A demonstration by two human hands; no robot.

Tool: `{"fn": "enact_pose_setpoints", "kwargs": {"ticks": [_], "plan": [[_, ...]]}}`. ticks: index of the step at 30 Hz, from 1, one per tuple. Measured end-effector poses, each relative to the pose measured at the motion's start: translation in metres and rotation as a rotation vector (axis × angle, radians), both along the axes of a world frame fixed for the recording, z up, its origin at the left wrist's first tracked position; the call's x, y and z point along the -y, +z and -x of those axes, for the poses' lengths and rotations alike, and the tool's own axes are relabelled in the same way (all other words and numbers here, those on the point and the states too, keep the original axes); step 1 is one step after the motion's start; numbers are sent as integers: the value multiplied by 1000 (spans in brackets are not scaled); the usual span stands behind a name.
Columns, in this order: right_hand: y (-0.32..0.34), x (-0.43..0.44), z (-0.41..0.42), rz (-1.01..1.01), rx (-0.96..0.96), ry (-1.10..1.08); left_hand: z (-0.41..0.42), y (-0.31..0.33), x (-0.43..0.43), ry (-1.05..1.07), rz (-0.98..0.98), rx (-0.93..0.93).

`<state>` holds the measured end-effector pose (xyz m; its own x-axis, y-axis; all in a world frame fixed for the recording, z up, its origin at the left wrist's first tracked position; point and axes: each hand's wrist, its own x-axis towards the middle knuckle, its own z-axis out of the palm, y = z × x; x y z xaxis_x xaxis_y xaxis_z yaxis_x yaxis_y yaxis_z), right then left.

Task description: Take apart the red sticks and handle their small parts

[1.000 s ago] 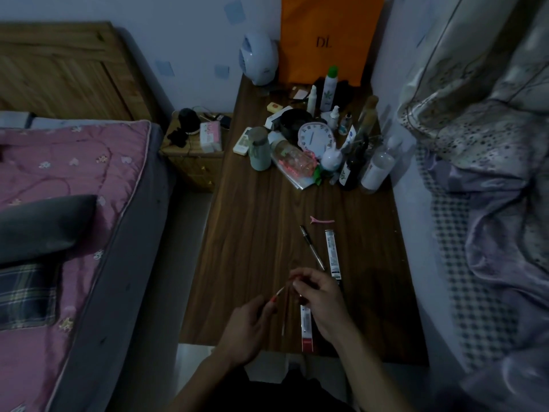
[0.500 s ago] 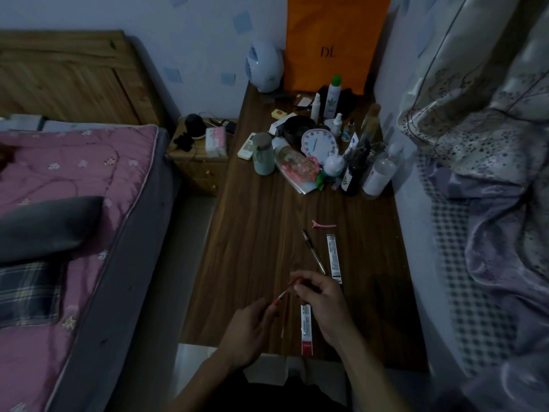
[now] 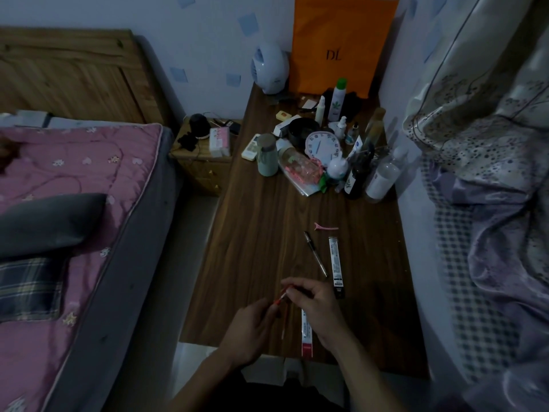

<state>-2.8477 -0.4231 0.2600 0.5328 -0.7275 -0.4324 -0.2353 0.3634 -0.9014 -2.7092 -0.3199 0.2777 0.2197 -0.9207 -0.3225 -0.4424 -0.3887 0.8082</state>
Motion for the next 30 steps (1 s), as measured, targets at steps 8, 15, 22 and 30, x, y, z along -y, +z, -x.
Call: {"fn": "enact_pose_setpoints", "kwargs": {"ticks": [8,15,22,30], "plan": [[-7,-7,-7,10,-22,-83,-6,-9,8,-8,-130,73],[-14,-13,-9,-52,-97,17,-19,-18,7,6,-230,-58],[-30,-18,-16,-17,-173,109,-21,-38,-8,97,-289,-102],[-43,-18,-8,-86,-232,30,-24,-53,-5,91,-294,-27]]}}
